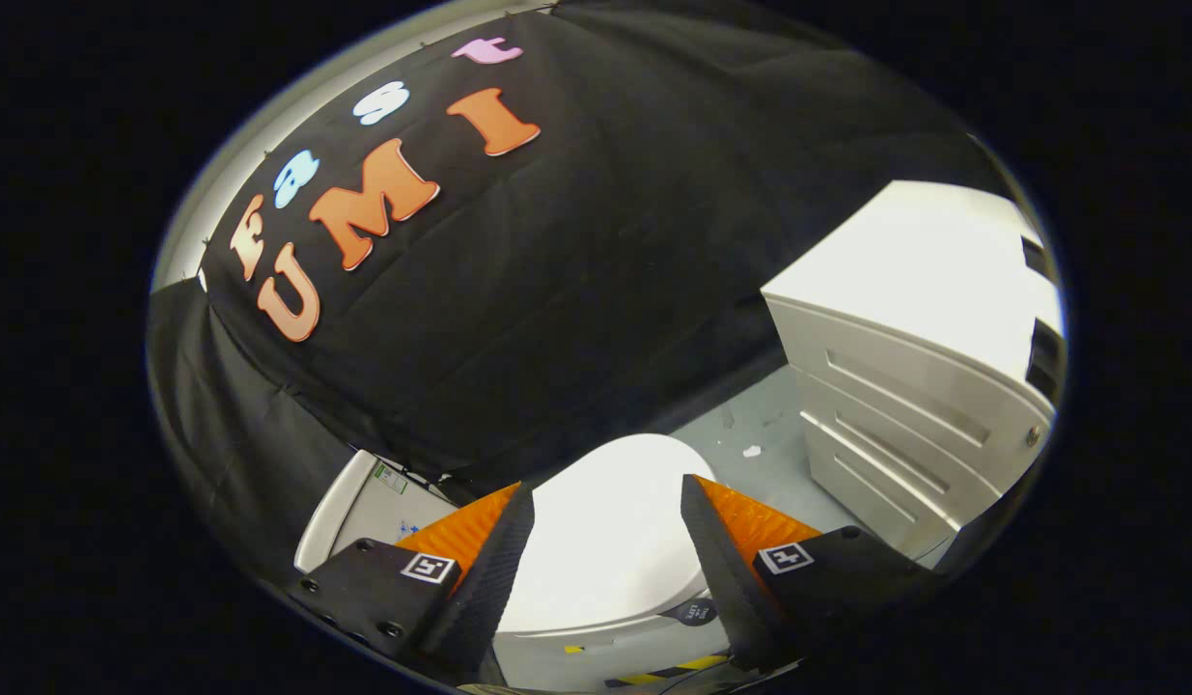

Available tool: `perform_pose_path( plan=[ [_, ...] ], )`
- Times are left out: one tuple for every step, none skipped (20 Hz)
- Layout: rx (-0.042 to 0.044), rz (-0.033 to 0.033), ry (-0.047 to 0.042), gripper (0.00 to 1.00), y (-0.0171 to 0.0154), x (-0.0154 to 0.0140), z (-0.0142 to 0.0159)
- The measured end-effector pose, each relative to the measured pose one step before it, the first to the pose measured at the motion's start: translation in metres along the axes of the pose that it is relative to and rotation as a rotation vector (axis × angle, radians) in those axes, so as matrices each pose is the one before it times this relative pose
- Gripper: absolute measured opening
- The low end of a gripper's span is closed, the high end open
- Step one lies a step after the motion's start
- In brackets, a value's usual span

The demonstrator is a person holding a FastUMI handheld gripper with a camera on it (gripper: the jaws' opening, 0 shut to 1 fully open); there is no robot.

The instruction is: Open the toilet lid.

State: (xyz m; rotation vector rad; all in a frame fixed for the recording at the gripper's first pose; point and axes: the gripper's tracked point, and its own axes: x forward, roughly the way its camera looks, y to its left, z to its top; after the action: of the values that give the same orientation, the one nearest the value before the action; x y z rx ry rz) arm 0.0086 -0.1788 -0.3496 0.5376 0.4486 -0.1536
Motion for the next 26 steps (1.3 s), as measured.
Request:
perform_pose_path(
  plan=[
    [0.03378,-0.00474,0.01966,0.98,-0.01046,0.00438,-0.01027],
    [0.03426,-0.00607,0.02745,0.98,-0.00953,0.00475,-0.0091],
    [0.02892,-0.00498,0.03443,0.98,-0.00625,0.00315,-0.01028],
    [0.026,-0.00357,0.03932,0.98,-0.00872,0.00095,-0.01307],
    [0.02191,-0.00409,0.02613,0.98,-0.00877,0.0022,-0.00813],
    [0.01733,-0.00786,0.0147,0.98,-0.0091,0.00201,-0.0036],
    [0.0121,-0.00815,0.0115,0.98,-0.00933,0.00288,-0.00503],
    [0.01574,-0.00355,0.01425,0.98,-0.01107,0.00209,-0.00515],
    [0.02035,-0.00026,0.01613,0.98,-0.00739,0.00189,-0.00752],
    [0.02322,0.001,0.01642,0.98,-0.00808,-0.00027,-0.00635],
    [0.02186,-0.00149,0.01649,0.98,-0.00716,0.00186,-0.0059],
    [0.02085,-0.00121,0.01607,0.98,-0.00747,0.00204,-0.00641],
    [0.02056,-0.0011,0.01383,0.98,-0.0065,0.00228,-0.0052],
    [0.02478,0.00009,0.01126,0.98,-0.005,0.00138,-0.00571],
    [0.02103,0.00476,0.01315,0.98,-0.00506,0.00129,-0.00497],
    [0.01508,-0.00135,0.01471,0.98,-0.00524,0.00263,-0.00487],
    [0.00841,-0.00456,0.01804,0.98,-0.00683,0.00123,-0.00587],
    [0.00461,-0.00303,0.01683,0.98,-0.00632,0.00257,-0.00557],
    [0.00528,-0.00136,0.01977,0.98,-0.00447,0.00138,-0.00637],
    [0.00818,-0.00376,0.0187,0.97,-0.00584,0.00349,-0.00576],
    [0.01156,-0.00097,0.0158,0.96,-0.00482,0.00273,-0.00559],
    [0.01586,0.00281,0.01518,0.95,-0.00322,0.0011,-0.00522],
    [0.01509,0.00936,0.01358,0.94,-0.00131,0.00436,-0.00388],
    [0.01265,0.00679,0.01493,0.93,-0.002,0.00335,-0.00516],
    [0.01024,-0.00031,0.01457,0.92,-0.00219,0.00316,-0.0036],
    [0.00649,0.00605,0.01659,0.89,-0.00144,0.00322,-0.00513]
  ],
)
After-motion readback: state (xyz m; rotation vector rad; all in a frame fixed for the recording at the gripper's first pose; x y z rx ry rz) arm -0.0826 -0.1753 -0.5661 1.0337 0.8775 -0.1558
